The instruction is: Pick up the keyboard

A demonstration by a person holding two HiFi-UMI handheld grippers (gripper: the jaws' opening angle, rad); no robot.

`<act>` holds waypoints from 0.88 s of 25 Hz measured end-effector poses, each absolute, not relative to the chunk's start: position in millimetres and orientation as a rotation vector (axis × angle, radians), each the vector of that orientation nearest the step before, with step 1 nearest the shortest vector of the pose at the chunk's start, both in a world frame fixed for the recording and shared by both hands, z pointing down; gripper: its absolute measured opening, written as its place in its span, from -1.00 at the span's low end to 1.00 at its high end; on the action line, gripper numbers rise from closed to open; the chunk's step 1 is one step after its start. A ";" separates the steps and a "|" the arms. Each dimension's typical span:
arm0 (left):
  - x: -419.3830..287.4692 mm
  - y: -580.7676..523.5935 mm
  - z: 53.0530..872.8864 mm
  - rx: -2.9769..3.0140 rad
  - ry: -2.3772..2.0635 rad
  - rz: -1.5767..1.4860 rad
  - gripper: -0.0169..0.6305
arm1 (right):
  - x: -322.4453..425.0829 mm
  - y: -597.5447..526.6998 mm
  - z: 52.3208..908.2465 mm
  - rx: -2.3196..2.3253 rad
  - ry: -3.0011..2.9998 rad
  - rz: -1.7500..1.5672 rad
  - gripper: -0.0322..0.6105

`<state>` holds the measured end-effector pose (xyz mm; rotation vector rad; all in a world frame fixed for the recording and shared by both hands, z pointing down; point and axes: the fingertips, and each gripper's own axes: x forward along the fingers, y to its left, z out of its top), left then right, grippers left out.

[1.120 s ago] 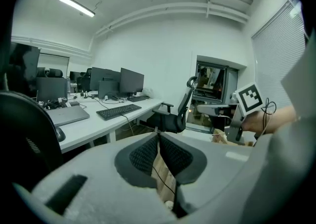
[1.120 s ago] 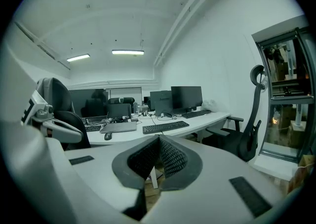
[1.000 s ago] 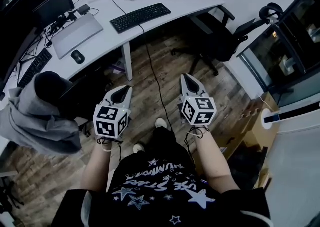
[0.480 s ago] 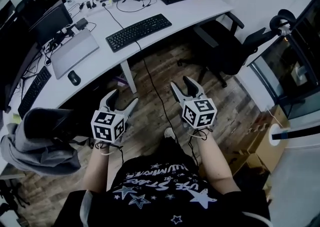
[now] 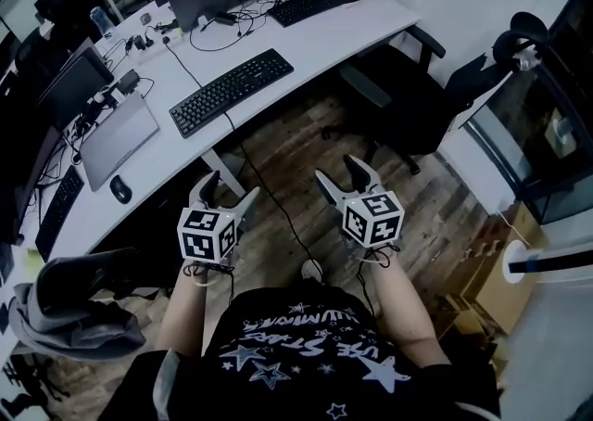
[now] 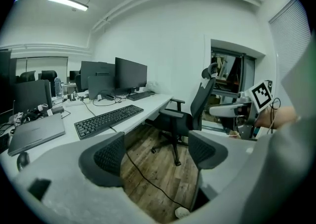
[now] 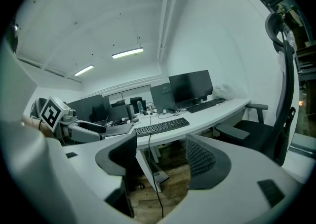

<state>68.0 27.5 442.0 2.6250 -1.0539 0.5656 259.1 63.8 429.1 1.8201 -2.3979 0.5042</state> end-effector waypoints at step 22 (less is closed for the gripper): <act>72.9 -128.6 471.1 2.537 -1.191 0.665 0.29 | 297.0 -96.2 456.9 1.672 -2.407 0.545 0.07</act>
